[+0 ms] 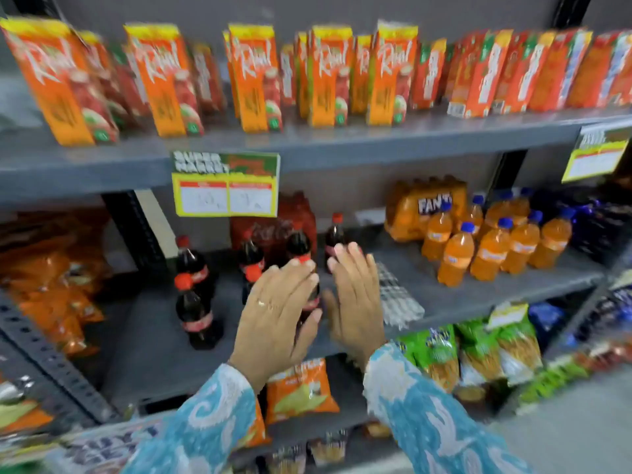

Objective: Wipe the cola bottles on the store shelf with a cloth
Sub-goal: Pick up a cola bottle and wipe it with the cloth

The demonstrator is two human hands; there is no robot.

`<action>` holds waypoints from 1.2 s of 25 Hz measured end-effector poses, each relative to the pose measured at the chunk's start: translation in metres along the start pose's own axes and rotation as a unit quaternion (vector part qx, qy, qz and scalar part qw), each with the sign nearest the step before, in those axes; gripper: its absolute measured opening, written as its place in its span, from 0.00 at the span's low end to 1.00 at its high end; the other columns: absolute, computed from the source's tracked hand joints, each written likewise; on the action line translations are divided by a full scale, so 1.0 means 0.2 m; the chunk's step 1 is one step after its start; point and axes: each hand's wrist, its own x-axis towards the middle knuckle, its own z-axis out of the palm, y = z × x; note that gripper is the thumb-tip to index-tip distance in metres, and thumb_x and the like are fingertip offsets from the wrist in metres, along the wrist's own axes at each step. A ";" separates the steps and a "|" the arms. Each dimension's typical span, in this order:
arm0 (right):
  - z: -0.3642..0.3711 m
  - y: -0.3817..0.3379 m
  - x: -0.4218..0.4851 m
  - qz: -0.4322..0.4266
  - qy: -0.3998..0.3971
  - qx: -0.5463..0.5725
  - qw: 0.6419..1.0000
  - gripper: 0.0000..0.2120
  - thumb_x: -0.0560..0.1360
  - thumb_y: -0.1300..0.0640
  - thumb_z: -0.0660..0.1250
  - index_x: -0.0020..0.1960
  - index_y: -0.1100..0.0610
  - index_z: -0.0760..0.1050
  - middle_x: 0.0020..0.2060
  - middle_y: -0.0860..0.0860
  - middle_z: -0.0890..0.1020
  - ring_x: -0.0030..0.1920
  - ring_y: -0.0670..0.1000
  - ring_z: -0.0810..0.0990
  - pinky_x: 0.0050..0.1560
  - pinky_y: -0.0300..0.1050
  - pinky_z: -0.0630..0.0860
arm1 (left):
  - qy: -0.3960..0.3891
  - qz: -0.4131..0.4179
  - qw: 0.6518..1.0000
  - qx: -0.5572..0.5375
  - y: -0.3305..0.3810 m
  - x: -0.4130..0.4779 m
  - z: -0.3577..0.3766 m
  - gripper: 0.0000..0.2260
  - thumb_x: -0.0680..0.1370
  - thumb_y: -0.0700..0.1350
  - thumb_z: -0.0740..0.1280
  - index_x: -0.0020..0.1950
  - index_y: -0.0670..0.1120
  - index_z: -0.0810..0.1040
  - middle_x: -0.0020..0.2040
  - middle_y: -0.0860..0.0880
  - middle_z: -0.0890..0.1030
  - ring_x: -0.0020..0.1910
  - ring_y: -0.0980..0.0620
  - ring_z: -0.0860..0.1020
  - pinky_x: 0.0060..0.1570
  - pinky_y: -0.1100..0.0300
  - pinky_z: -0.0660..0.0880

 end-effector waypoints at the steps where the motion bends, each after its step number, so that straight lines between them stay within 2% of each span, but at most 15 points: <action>1: 0.01 0.09 -0.03 0.053 0.006 -0.027 0.998 0.19 0.82 0.55 0.50 0.69 0.62 0.65 0.69 0.59 0.69 0.72 0.60 0.63 0.73 0.59 0.56 | -0.005 -0.026 0.999 0.019 -0.01 0.00 0.06 0.18 0.77 0.48 0.59 0.65 0.41 0.67 0.66 0.44 0.72 0.69 0.46 0.66 0.68 0.45 0.63; 4: 0.02 0.37 -0.09 0.251 -0.047 -0.108 0.961 0.22 0.74 0.61 0.55 0.65 0.68 0.70 0.62 0.64 0.75 0.66 0.64 0.71 0.68 0.60 0.64 | -0.016 -0.139 0.987 0.081 -0.09 0.01 0.17 0.19 0.76 0.48 0.61 0.65 0.40 0.69 0.67 0.41 0.73 0.69 0.43 0.66 0.71 0.46 0.57; 6: 0.05 0.50 -0.13 0.348 -0.183 -0.119 0.912 0.24 0.67 0.65 0.62 0.63 0.71 0.71 0.59 0.68 0.76 0.61 0.69 0.74 0.61 0.61 0.71 | -0.028 -0.160 0.979 0.121 -0.15 -0.02 0.22 0.19 0.77 0.49 0.60 0.64 0.40 0.70 0.67 0.40 0.73 0.69 0.41 0.66 0.70 0.45 0.56; 8: 0.07 0.59 -0.12 0.360 -0.303 -0.143 0.871 0.25 0.66 0.62 0.63 0.62 0.70 0.71 0.59 0.67 0.75 0.61 0.68 0.73 0.60 0.59 0.71 | -0.034 -0.162 0.975 0.147 -0.21 -0.03 0.25 0.19 0.77 0.49 0.60 0.64 0.39 0.70 0.67 0.39 0.72 0.68 0.39 0.67 0.70 0.43 0.57; 10: 0.12 0.67 -0.10 0.353 -0.385 -0.178 0.834 0.25 0.72 0.57 0.61 0.67 0.66 0.66 0.66 0.62 0.70 0.68 0.62 0.66 0.67 0.55 0.64 | -0.037 -0.174 0.972 0.154 -0.25 -0.03 0.28 0.19 0.77 0.49 0.60 0.64 0.39 0.71 0.67 0.39 0.72 0.68 0.40 0.66 0.69 0.42 0.59; 12: 0.17 0.73 -0.10 0.344 -0.435 -0.195 0.809 0.26 0.77 0.56 0.60 0.72 0.62 0.61 0.72 0.56 0.64 0.74 0.57 0.58 0.73 0.52 0.56 | -0.032 -0.179 0.971 0.158 -0.25 -0.04 0.30 0.19 0.77 0.48 0.60 0.63 0.39 0.71 0.66 0.39 0.73 0.68 0.41 0.65 0.69 0.42 0.59; 14: 0.20 0.76 -0.11 0.325 -0.444 -0.212 0.808 0.25 0.79 0.57 0.58 0.74 0.60 0.59 0.74 0.54 0.62 0.75 0.54 0.56 0.74 0.49 0.54 | -0.029 -0.169 0.971 0.169 -0.26 -0.06 0.30 0.18 0.77 0.48 0.61 0.63 0.39 0.71 0.66 0.39 0.74 0.68 0.42 0.65 0.69 0.43 0.59; 16: 0.19 0.76 -0.11 0.320 -0.427 -0.220 0.817 0.23 0.80 0.59 0.57 0.74 0.59 0.60 0.73 0.55 0.64 0.74 0.55 0.59 0.73 0.47 0.55 | -0.027 -0.165 0.971 0.173 -0.28 -0.07 0.29 0.18 0.77 0.47 0.61 0.63 0.39 0.72 0.66 0.39 0.74 0.68 0.42 0.65 0.69 0.43 0.59; 19: 0.16 0.71 -0.08 0.392 -0.362 -0.212 0.819 0.19 0.79 0.61 0.58 0.69 0.58 0.67 0.66 0.58 0.73 0.65 0.60 0.71 0.64 0.49 0.68 | -0.030 -0.154 0.972 0.173 -0.31 -0.07 0.26 0.18 0.77 0.48 0.61 0.63 0.39 0.71 0.66 0.39 0.74 0.69 0.42 0.65 0.70 0.43 0.59; 21: 0.15 0.68 -0.07 0.470 -0.249 -0.177 0.828 0.19 0.78 0.62 0.59 0.69 0.57 0.68 0.60 0.61 0.78 0.58 0.64 0.76 0.55 0.54 0.72 | -0.039 -0.137 0.975 0.168 -0.34 -0.07 0.22 0.19 0.76 0.48 0.62 0.64 0.40 0.69 0.66 0.39 0.73 0.69 0.42 0.64 0.70 0.44 0.58; 23: 0.13 0.64 -0.05 0.494 -0.071 -0.117 0.859 0.20 0.79 0.60 0.59 0.71 0.57 0.68 0.59 0.63 0.79 0.54 0.67 0.78 0.51 0.56 0.74 | -0.050 -0.146 0.980 0.127 -0.35 -0.05 0.19 0.21 0.76 0.49 0.62 0.65 0.40 0.67 0.68 0.39 0.70 0.71 0.42 0.62 0.72 0.46 0.57; 24: 0.11 0.59 -0.02 0.457 0.017 -0.092 0.884 0.20 0.79 0.57 0.59 0.70 0.58 0.69 0.59 0.64 0.79 0.53 0.67 0.79 0.50 0.55 0.75 | -0.059 -0.164 0.981 0.090 -0.35 -0.04 0.17 0.24 0.76 0.50 0.62 0.67 0.40 0.65 0.70 0.40 0.67 0.73 0.43 0.59 0.73 0.49 0.55; 26: 0.08 0.49 0.07 0.315 0.148 -0.058 0.936 0.20 0.78 0.56 0.58 0.67 0.65 0.71 0.59 0.63 0.79 0.56 0.64 0.80 0.52 0.53 0.76 | -0.088 -0.218 0.972 -0.003 -0.35 -0.03 0.15 0.29 0.76 0.53 0.62 0.72 0.44 0.58 0.75 0.47 0.57 0.76 0.49 0.50 0.74 0.58 0.48; 28: 0.09 0.36 0.20 0.204 0.196 -0.004 0.959 0.19 0.81 0.58 0.59 0.65 0.69 0.71 0.61 0.61 0.77 0.58 0.63 0.79 0.54 0.57 0.77 | -0.107 -0.281 0.948 -0.100 -0.36 -0.03 0.13 0.33 0.76 0.54 0.63 0.75 0.52 0.49 0.76 0.55 0.49 0.76 0.57 0.46 0.73 0.66 0.45; 30: 0.10 0.18 0.29 0.153 0.201 0.053 0.966 0.16 0.82 0.58 0.59 0.66 0.67 0.70 0.61 0.59 0.77 0.52 0.62 0.82 0.48 0.62 0.79 | -0.082 -0.357 0.909 -0.198 -0.37 -0.03 0.12 0.36 0.75 0.50 0.66 0.75 0.54 0.46 0.76 0.58 0.50 0.73 0.66 0.49 0.69 0.73 0.50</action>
